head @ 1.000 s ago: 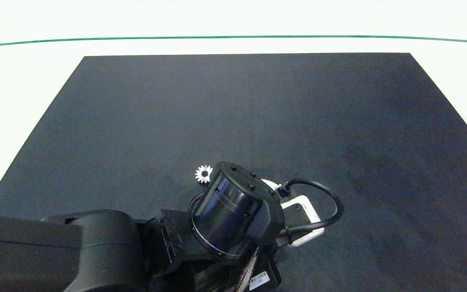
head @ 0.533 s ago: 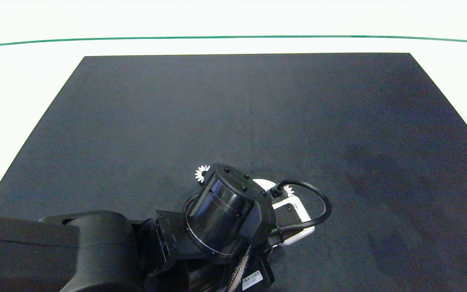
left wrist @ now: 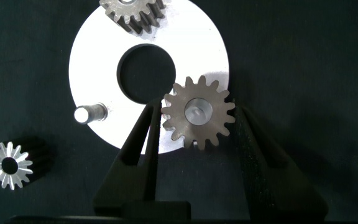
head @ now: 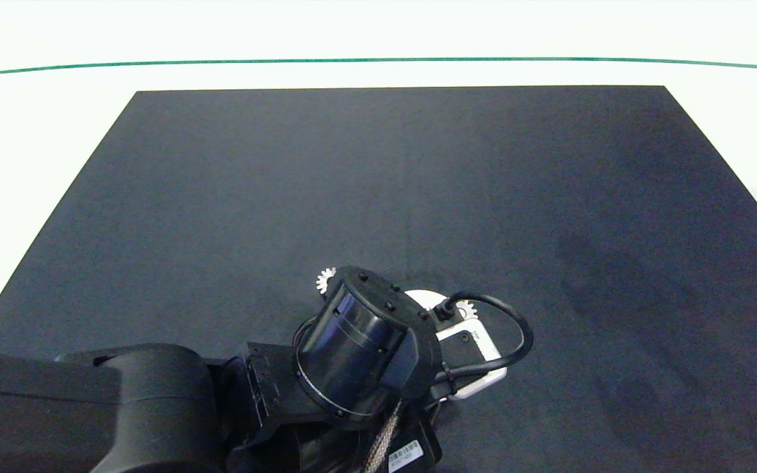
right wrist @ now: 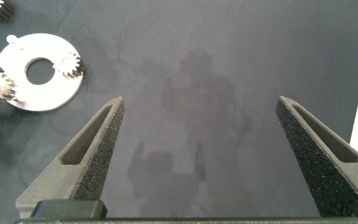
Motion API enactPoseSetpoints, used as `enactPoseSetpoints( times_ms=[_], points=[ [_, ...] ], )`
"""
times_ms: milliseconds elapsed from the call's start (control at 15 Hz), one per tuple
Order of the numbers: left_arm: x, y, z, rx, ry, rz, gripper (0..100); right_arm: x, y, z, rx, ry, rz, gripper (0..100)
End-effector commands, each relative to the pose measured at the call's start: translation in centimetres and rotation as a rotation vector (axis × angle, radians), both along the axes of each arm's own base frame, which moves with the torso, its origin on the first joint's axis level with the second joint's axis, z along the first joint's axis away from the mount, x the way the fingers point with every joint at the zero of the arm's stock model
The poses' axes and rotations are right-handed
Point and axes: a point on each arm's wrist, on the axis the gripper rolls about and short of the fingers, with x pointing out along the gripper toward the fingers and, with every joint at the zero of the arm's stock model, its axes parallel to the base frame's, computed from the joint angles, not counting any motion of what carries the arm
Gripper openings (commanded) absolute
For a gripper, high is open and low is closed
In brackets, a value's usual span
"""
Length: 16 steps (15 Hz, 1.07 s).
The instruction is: Install three planetary gears onto the carrier pins
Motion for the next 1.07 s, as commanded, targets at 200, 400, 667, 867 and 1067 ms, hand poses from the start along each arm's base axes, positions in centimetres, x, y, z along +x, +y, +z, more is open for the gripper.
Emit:
enactPoseSetpoints(
  times_ms=[200,400,667,867,1067],
  points=[
    [-0.03,0.04,0.0,-0.01,-0.009,0.0,16,0.02,0.01,0.01,-0.003,0.001,-0.001,100],
    [-0.08,0.11,-0.19,-0.01,-0.001,0.004,16,0.06,0.03,0.0,-0.004,0.002,-0.001,100],
    [-0.04,-0.15,-0.35,-0.049,-0.016,-0.001,16,0.1,0.05,-0.01,-0.005,0.003,-0.001,100],
    [-0.17,0.07,-0.72,-0.043,-0.013,-0.001,16,0.21,0.12,-0.01,-0.006,0.006,-0.001,100],
    [-0.2,0.2,-0.82,-0.049,-0.014,0.0,16,0.25,0.15,-0.06,-0.008,0.009,-0.001,100]
  ],
)
